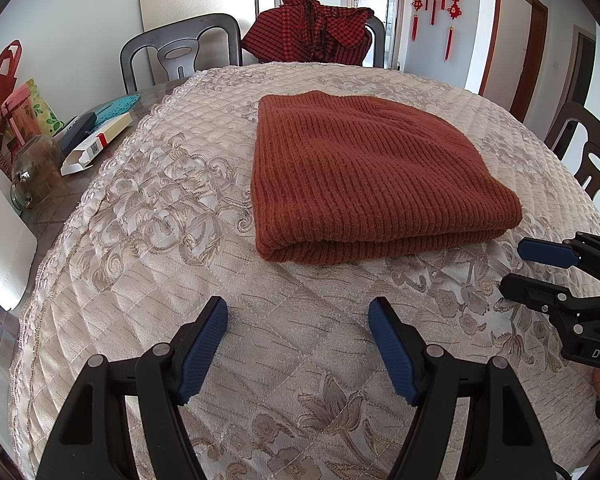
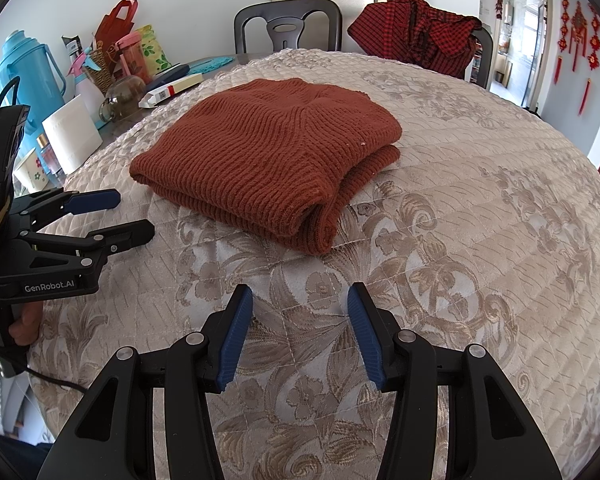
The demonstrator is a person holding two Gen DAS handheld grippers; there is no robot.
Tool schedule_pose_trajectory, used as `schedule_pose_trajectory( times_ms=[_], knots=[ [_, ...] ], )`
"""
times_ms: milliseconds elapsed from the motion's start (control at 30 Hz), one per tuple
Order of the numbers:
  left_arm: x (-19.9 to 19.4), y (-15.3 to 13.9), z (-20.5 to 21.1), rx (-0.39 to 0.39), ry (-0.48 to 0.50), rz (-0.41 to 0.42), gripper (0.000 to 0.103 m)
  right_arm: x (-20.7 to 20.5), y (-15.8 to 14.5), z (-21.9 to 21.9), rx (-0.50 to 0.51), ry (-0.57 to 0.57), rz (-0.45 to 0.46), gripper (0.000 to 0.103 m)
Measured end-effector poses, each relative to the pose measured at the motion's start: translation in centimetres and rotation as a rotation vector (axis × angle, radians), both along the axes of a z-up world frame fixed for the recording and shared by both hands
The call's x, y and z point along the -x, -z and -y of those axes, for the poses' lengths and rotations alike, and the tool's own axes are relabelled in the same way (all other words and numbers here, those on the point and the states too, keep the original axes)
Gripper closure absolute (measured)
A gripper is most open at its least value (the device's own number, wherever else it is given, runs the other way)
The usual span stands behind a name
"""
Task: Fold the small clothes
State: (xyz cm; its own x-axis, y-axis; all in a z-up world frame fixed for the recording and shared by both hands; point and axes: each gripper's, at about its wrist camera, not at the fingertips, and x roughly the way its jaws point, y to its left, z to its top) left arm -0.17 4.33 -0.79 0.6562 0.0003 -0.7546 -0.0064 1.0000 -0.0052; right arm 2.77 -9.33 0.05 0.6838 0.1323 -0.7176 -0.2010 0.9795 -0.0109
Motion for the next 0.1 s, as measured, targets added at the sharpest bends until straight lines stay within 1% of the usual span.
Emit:
schedule_pose_trajectory(
  times_ms=[100],
  knots=[
    [0.00,0.00,0.01,0.000,0.000,0.000,0.028,0.00,0.00,0.00,0.000,0.000,0.000,0.052]
  ],
)
